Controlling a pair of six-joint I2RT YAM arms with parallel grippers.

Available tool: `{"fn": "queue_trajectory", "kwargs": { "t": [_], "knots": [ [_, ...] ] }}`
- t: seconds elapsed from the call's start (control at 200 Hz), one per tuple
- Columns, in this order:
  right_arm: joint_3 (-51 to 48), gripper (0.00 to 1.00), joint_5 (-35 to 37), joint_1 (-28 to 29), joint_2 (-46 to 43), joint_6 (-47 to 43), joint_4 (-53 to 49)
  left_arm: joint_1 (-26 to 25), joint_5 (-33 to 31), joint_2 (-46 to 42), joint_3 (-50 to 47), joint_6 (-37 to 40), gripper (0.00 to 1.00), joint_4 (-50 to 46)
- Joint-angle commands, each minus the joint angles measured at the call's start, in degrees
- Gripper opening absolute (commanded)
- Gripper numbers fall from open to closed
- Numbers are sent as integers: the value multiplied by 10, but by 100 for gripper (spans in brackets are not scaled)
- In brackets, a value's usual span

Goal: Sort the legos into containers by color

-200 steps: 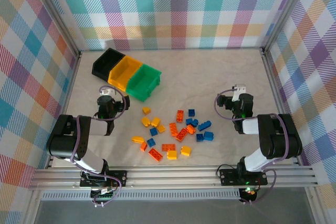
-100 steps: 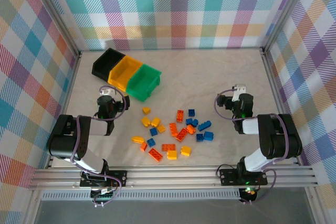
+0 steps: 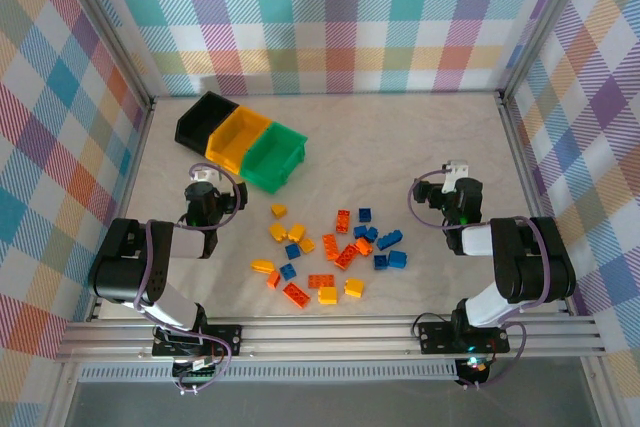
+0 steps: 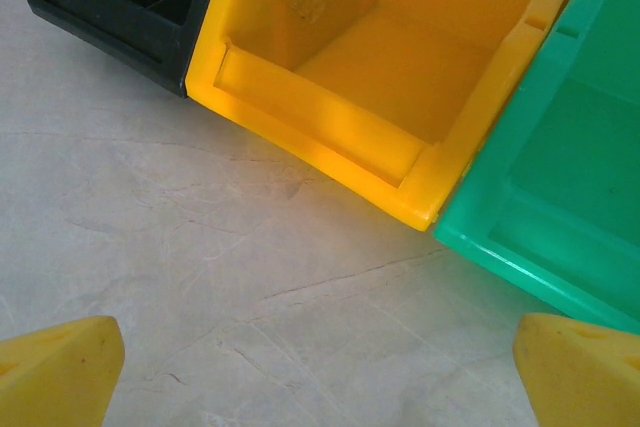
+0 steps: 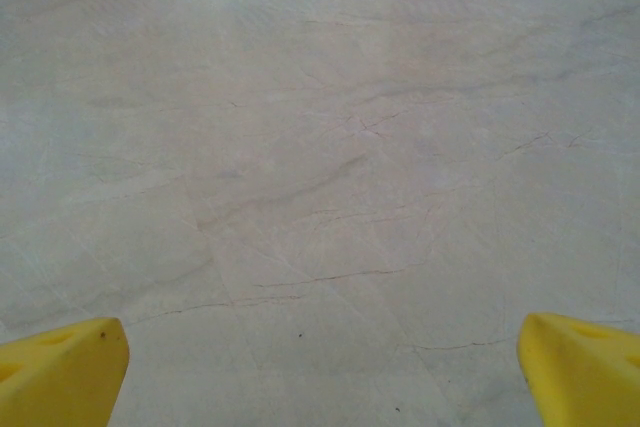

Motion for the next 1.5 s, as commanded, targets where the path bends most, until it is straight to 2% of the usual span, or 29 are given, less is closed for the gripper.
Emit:
{"fn": "queue_trajectory", "kwargs": {
  "t": [0.0, 0.06, 0.1, 0.16, 0.22, 0.305, 0.38, 0.45, 0.495, 0.545, 0.62, 0.68, 0.71, 0.745, 0.815, 0.895, 1.07, 1.115, 1.215, 1.335, 1.495],
  "knots": [
    [12, 100, 45, 6, -34, 5, -13, 3, -21, -33, 27, -7, 100, -51],
    [23, 100, 77, 25, -95, -2, -90, 3, -38, -83, 61, -14, 100, -151],
    [37, 100, 75, 30, -125, 0, -148, 3, -41, -106, 74, -17, 100, -183],
    [51, 100, 81, 33, -149, 13, -189, 3, -45, -136, 72, -36, 100, -183],
    [70, 100, 109, 35, -167, 72, -244, 3, -55, -167, 59, -71, 100, -159],
    [94, 100, 114, 38, -186, 107, -311, 4, -97, -192, 48, -135, 100, -134],
    [111, 100, 164, 52, -192, 118, -348, 4, -120, -199, 54, -187, 100, -133],
    [122, 100, 213, 66, -194, 120, -358, 8, -121, -197, 85, -227, 100, -186],
    [131, 100, 265, 69, -193, 160, -375, 8, -124, -192, 112, -255, 100, -236],
    [137, 100, 301, 66, -198, 220, -394, 9, -152, -192, 135, -326, 100, -296],
    [123, 100, 255, 49, -227, 299, -409, 13, -200, -212, 144, -436, 100, -385],
    [87, 100, 165, 19, -260, 372, -387, 25, -155, -225, 127, -424, 100, -347],
    [66, 100, 97, -1, -265, 386, -349, 27, -131, -226, 118, -419, 100, -330],
    [52, 100, 52, -15, -260, 388, -313, 28, -108, -226, 114, -410, 100, -311],
    [56, 100, 11, -11, -244, 341, -293, 28, -67, -220, 122, -390, 100, -303],
    [69, 100, -9, 21, -227, 319, -294, 27, -36, -215, 140, -400, 100, -330],
    [184, 100, -41, 140, -134, 337, -434, 25, 14, -215, 169, -429, 100, -399],
    [216, 100, -32, 177, -104, 345, -458, 25, 17, -215, 186, -434, 100, -443],
    [299, 93, 2, 257, -28, 380, -510, 23, 31, -220, 202, -449, 96, -505],
    [403, 88, 24, 325, 72, 459, -546, 23, 45, -240, 180, -483, 95, -501],
    [559, 87, 81, 386, 181, 524, -608, 23, 59, -260, 151, -509, 96, -480]
  ]
}}
